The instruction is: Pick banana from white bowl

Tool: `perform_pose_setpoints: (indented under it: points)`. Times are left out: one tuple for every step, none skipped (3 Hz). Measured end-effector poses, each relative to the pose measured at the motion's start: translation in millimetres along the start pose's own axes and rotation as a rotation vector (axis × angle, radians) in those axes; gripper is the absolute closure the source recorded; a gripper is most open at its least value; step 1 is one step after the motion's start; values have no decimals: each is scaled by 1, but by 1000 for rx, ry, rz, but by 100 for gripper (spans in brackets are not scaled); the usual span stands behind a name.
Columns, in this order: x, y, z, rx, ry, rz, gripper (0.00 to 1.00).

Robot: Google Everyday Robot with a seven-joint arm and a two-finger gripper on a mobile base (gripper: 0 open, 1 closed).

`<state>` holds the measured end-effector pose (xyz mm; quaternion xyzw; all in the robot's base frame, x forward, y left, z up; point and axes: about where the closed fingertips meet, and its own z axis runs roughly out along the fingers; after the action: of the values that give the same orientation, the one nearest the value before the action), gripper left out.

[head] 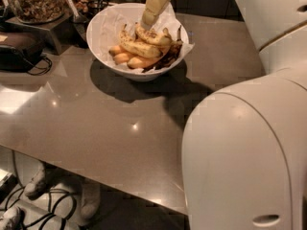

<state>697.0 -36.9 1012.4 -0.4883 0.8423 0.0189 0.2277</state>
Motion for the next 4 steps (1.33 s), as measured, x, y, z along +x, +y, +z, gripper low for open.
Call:
perform_pose_setpoints:
  points:
    - [-2, -7, 12, 2, 15, 13, 21]
    - [-2, -11, 23, 1, 32, 22, 33]
    - [-6, -10, 35, -9, 46, 21, 37]
    - [-11, -9, 43, -12, 58, 18, 35]
